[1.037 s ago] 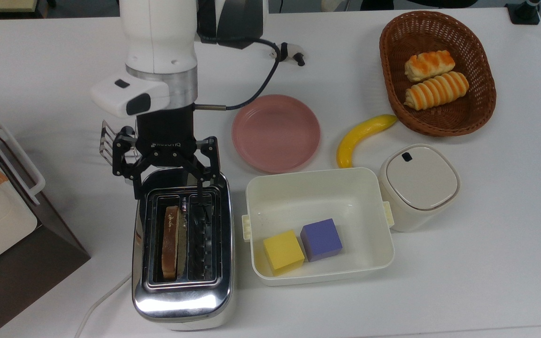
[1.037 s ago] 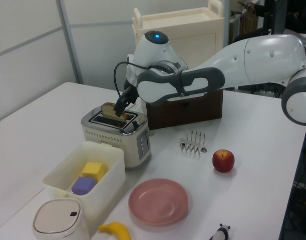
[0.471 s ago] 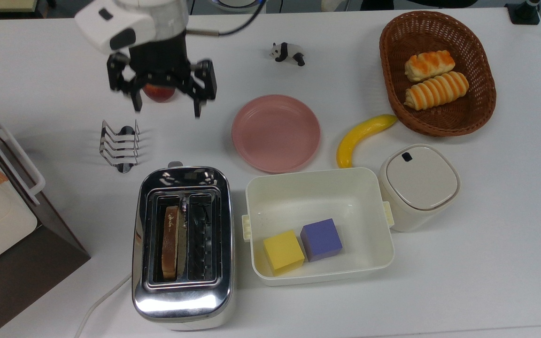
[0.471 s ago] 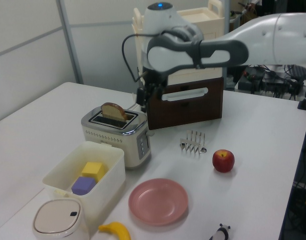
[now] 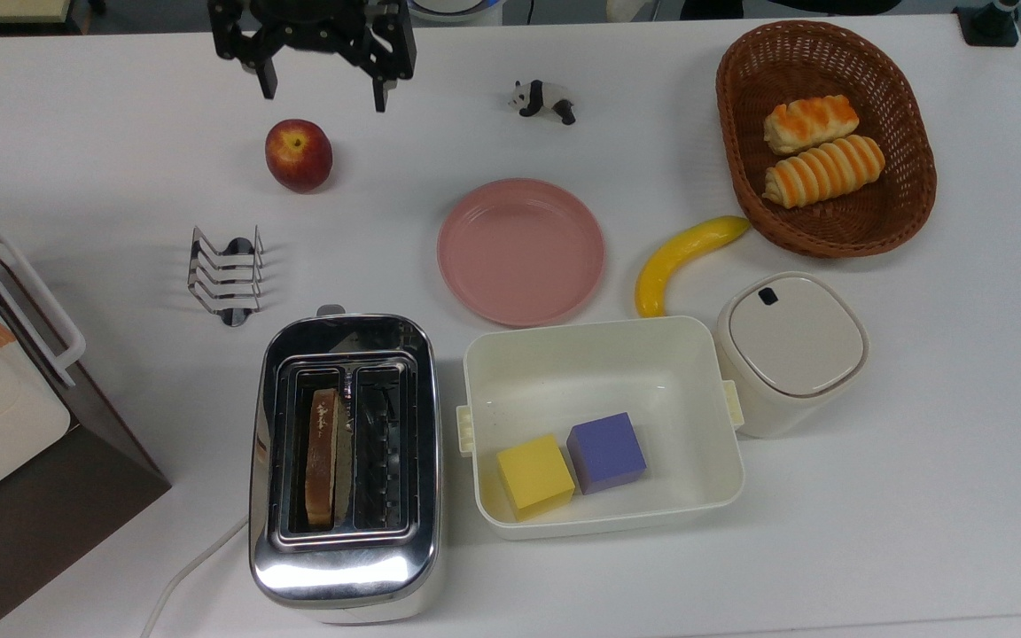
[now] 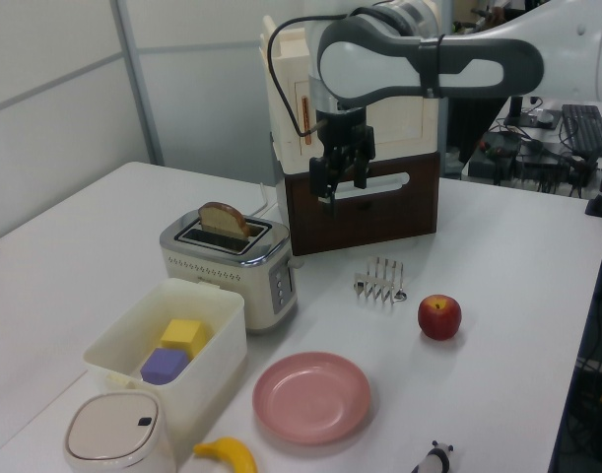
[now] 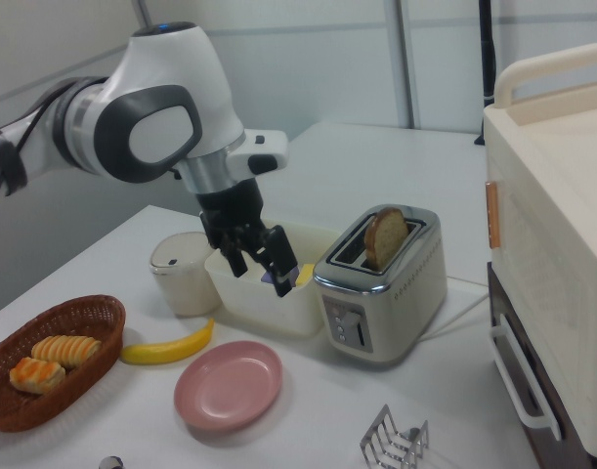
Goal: Put the bread in the toaster
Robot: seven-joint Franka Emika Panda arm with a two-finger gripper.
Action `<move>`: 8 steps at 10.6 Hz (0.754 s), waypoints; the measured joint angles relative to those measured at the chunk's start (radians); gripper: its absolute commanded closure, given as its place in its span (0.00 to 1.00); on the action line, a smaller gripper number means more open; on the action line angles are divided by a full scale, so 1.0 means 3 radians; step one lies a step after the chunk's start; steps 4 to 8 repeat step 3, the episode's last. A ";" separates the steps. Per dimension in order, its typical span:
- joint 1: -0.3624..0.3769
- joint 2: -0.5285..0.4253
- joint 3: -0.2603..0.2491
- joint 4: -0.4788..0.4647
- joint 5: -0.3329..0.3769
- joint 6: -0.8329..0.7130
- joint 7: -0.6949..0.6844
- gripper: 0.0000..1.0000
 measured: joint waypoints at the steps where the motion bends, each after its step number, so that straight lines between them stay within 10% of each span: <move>1: 0.0008 -0.0062 0.0000 -0.0088 0.0000 0.0000 0.0007 0.00; 8: 0.0045 -0.0120 -0.0012 -0.0195 0.0000 0.0000 0.0025 0.00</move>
